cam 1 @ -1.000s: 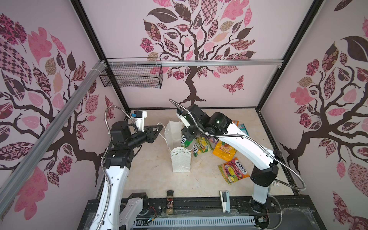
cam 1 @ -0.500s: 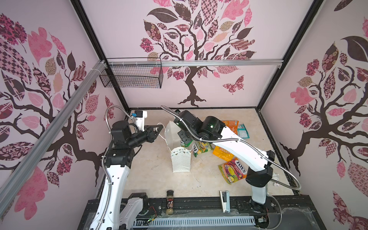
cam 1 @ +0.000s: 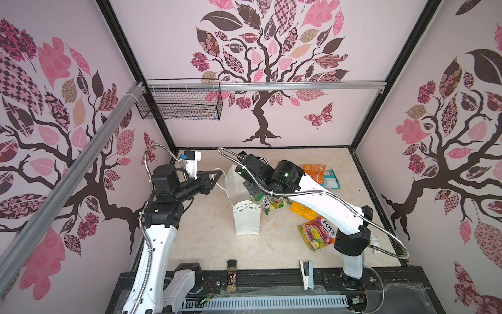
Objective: Place the snacks into the paper bag
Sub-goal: 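Open the right gripper to drop the packet into the bag, then withdraw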
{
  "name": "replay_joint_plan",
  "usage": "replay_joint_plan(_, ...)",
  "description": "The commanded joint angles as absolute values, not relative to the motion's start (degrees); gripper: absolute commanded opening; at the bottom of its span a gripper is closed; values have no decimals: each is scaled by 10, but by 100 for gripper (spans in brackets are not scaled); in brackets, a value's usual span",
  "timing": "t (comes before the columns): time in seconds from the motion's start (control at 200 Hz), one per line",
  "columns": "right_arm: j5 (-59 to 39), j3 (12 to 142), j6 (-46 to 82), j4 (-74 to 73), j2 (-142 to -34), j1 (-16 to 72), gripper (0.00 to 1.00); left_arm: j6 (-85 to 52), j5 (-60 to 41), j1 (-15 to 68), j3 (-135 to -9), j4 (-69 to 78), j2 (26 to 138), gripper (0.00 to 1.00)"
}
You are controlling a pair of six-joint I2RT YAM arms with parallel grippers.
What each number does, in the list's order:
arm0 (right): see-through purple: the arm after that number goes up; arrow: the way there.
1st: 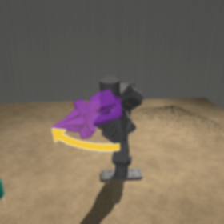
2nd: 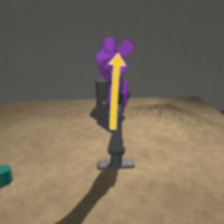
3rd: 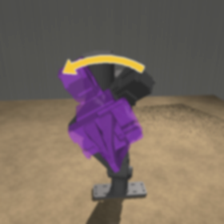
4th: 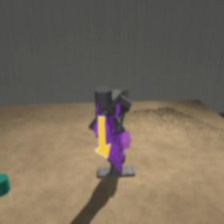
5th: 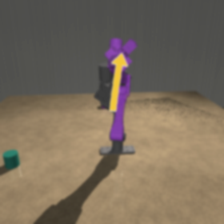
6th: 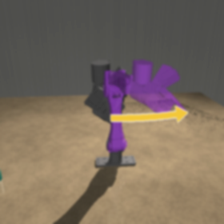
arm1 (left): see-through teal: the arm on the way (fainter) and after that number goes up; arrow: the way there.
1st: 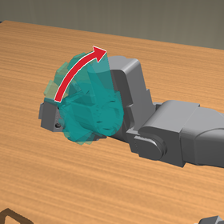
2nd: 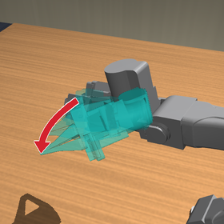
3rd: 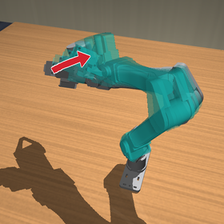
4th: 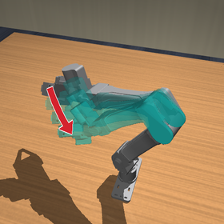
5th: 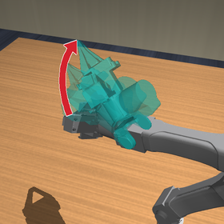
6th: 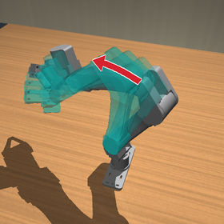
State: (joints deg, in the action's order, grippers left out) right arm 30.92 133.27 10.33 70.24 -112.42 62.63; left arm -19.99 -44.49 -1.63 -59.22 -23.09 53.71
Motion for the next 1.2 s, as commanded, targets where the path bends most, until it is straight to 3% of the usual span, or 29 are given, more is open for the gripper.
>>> replay_joint_plan(0.0, 328, 1361, 115, 701, -1147, 630, 0, -200, -455, -19, -576, -216, 537, 10)
replay_joint_plan(0.325, 313, 1369, 122, 692, -1157, 633, 17, -199, -454, -18, -576, -217, 537, 8)
replay_joint_plan(0.69, 286, 1403, 103, 681, -1153, 637, 20, -200, -453, -19, -576, -217, 538, 6)
replay_joint_plan(0.88, 224, 1397, 92, 647, -1121, 637, 21, -200, -453, -19, -576, -218, 539, 6)
replay_joint_plan(1.195, 139, 1125, 98, 450, -898, 638, 28, -196, -447, -19, -577, -225, 538, 6)
